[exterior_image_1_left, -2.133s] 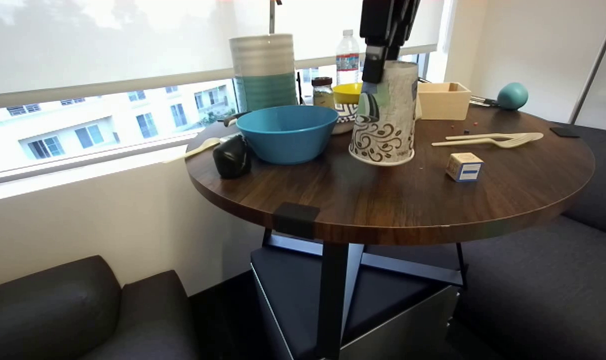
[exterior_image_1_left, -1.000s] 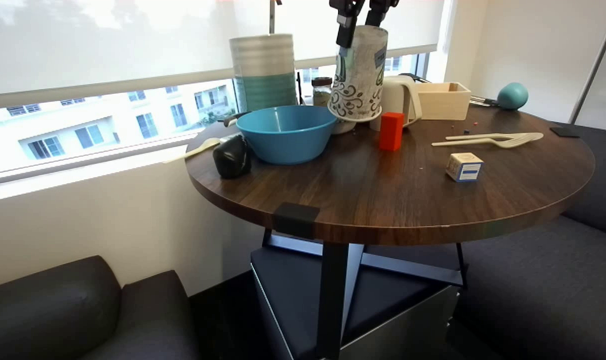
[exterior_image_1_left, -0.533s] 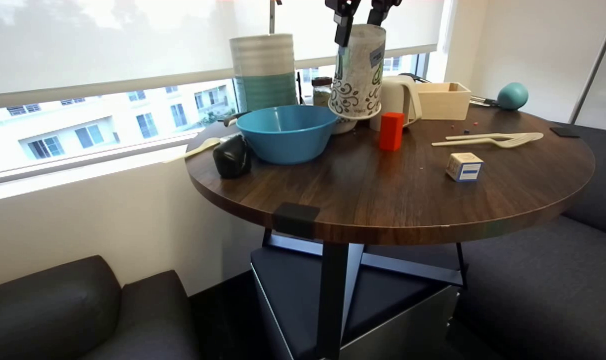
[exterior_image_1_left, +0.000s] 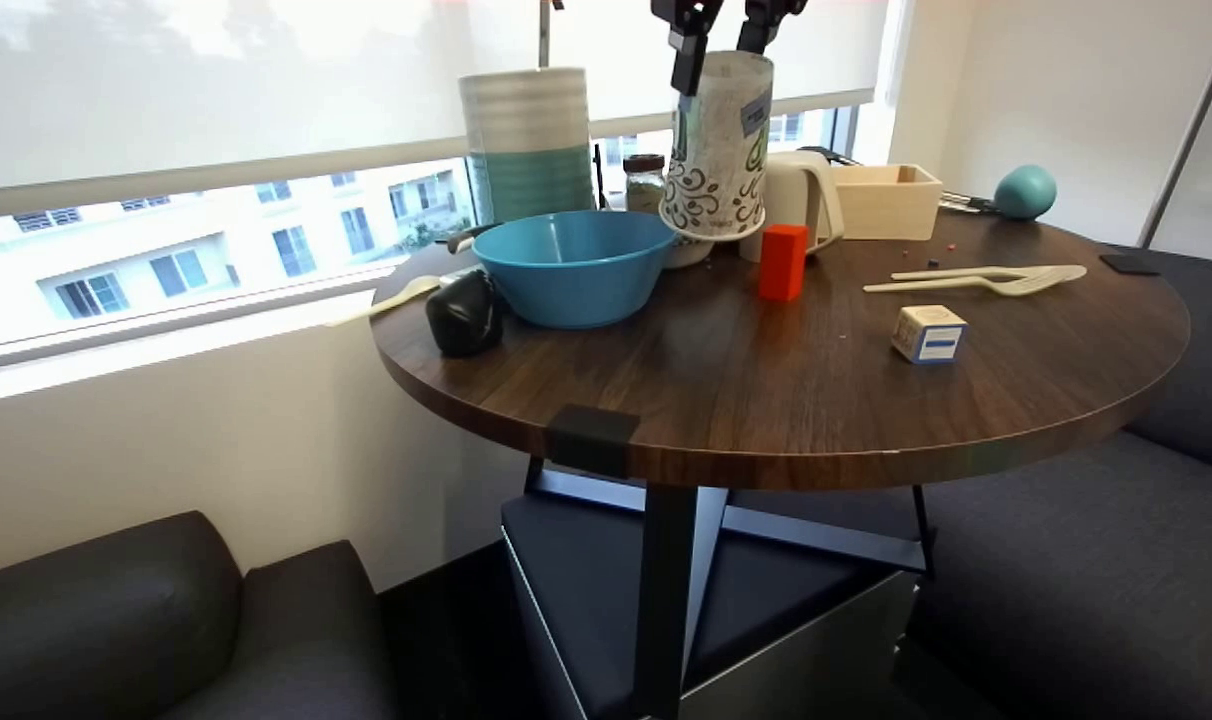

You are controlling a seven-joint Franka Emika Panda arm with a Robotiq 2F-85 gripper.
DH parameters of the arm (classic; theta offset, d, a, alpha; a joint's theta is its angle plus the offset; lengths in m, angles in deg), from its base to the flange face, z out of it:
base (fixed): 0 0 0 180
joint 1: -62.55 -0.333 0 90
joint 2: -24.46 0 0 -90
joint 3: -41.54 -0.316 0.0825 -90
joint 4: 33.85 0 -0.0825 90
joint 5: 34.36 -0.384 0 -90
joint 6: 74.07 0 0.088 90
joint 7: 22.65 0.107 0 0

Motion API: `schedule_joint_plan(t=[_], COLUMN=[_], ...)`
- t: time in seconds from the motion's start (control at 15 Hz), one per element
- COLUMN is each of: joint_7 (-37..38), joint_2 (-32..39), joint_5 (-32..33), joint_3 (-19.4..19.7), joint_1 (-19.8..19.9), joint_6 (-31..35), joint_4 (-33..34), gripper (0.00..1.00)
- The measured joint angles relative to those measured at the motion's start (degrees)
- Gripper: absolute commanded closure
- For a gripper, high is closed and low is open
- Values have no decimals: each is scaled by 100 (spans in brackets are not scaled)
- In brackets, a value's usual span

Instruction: Put the orange block upright then place the coffee cup over the block

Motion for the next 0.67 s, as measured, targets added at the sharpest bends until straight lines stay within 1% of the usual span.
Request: schedule_joint_plan(t=[0.4,0.53,0.67], joint_7=[-261,-366,-486], joint_2=[-507,-633,-669], joint_5=[-4,-30,-97], joint_3=[210,281,364], joint_1=[5,5,4], joint_6=[-937,-1038,-992], joint_4=[-7,-31,-93], gripper=[67,67,67])
